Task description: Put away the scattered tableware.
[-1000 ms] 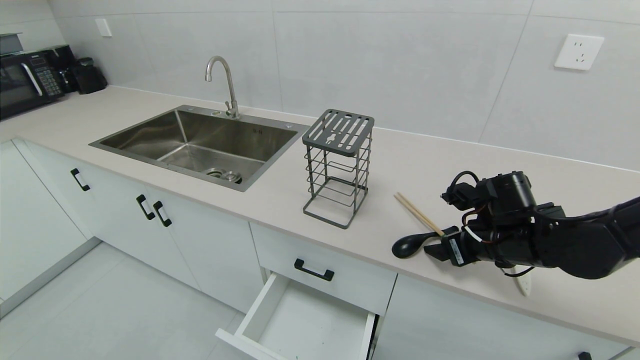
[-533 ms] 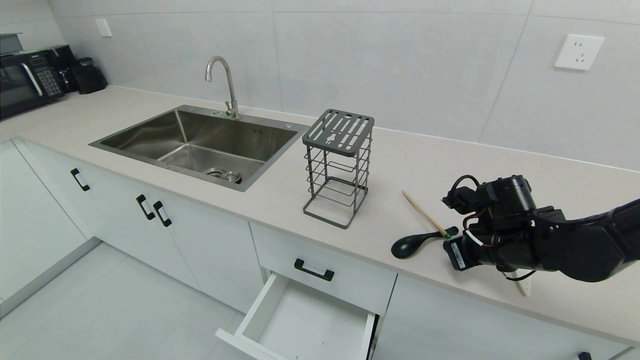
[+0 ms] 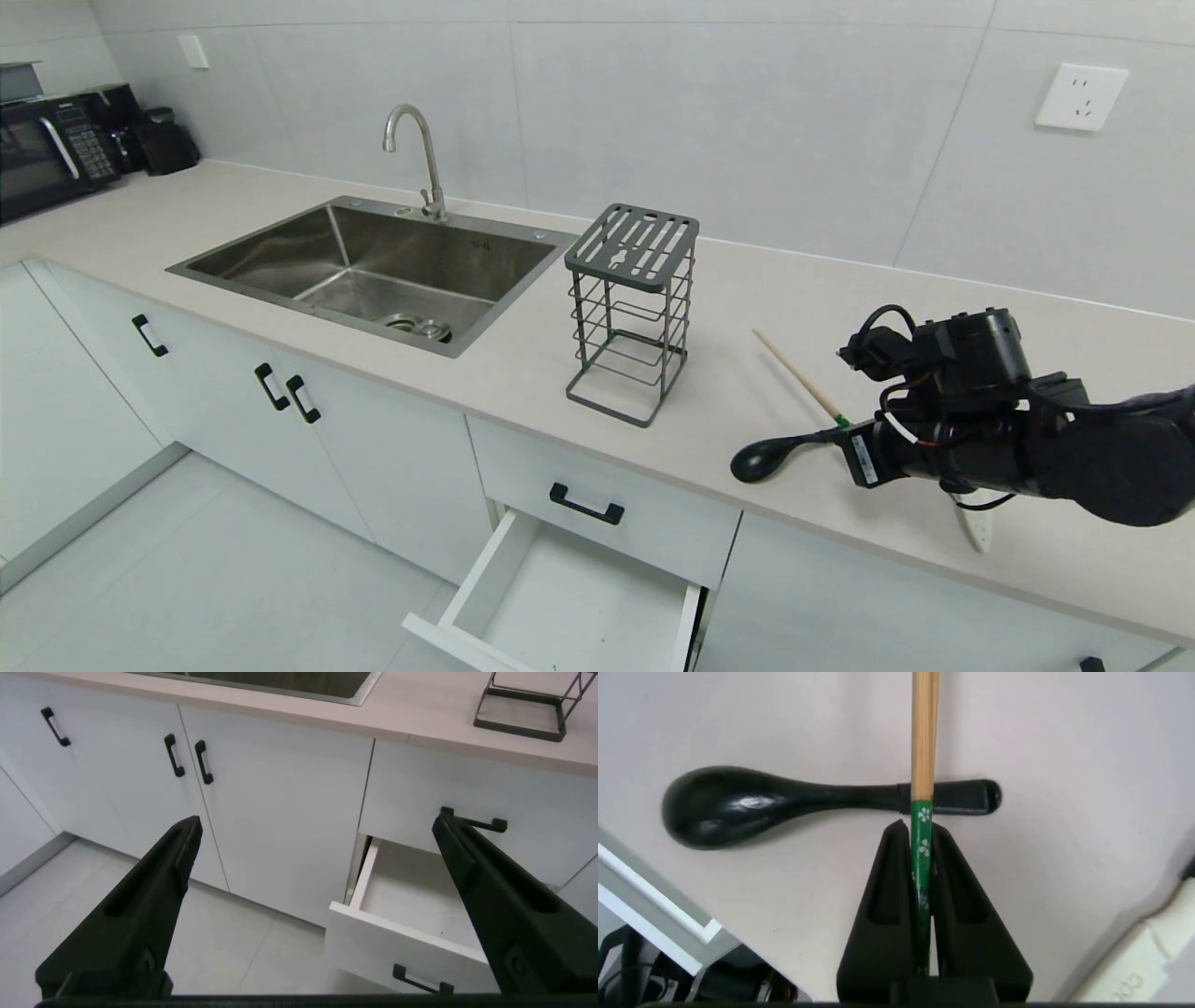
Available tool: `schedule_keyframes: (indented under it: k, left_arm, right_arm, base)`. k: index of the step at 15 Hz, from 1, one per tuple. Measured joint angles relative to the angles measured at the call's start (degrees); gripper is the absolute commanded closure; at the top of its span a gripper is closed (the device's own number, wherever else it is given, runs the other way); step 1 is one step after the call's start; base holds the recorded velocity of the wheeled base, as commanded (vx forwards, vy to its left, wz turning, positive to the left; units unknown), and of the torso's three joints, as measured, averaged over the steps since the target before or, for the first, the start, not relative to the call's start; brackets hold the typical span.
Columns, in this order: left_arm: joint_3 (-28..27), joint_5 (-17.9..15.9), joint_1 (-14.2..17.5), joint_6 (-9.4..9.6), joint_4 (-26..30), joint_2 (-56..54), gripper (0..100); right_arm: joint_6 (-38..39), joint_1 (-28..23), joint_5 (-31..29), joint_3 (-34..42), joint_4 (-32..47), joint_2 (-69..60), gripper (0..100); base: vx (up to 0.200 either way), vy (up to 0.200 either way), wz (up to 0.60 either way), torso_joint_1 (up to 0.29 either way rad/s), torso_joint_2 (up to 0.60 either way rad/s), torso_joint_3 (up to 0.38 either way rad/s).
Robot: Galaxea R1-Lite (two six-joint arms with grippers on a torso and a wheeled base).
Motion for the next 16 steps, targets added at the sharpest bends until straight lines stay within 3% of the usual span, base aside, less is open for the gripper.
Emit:
schedule_keyframes:
  k: [5, 10, 16]
  left_arm:
    - [0.00, 0.02, 0.00, 0.00, 0.00, 0.00, 0]
    - [0.00, 0.02, 0.00, 0.00, -0.02, 0.00, 0]
    - [0.00, 0.02, 0.00, 0.00, -0.02, 0.00, 0]
  right_arm:
    - [-2.67, 0.00, 0.49, 3.06, -2.08, -5.23, 100]
    - [-2.71, 0.00, 17.48, 5.71, -6.16, -11.63, 100]
    - [-2.71, -0.67, 18.93, 6.49, -8.13, -15.52, 100]
  base:
    - [0.000, 0.000, 0.00, 0.000, 0.00, 0.000]
    - [0.000, 0.000, 0.00, 0.000, 0.00, 0.000]
    - [0.000, 0.000, 0.00, 0.000, 0.00, 0.000]
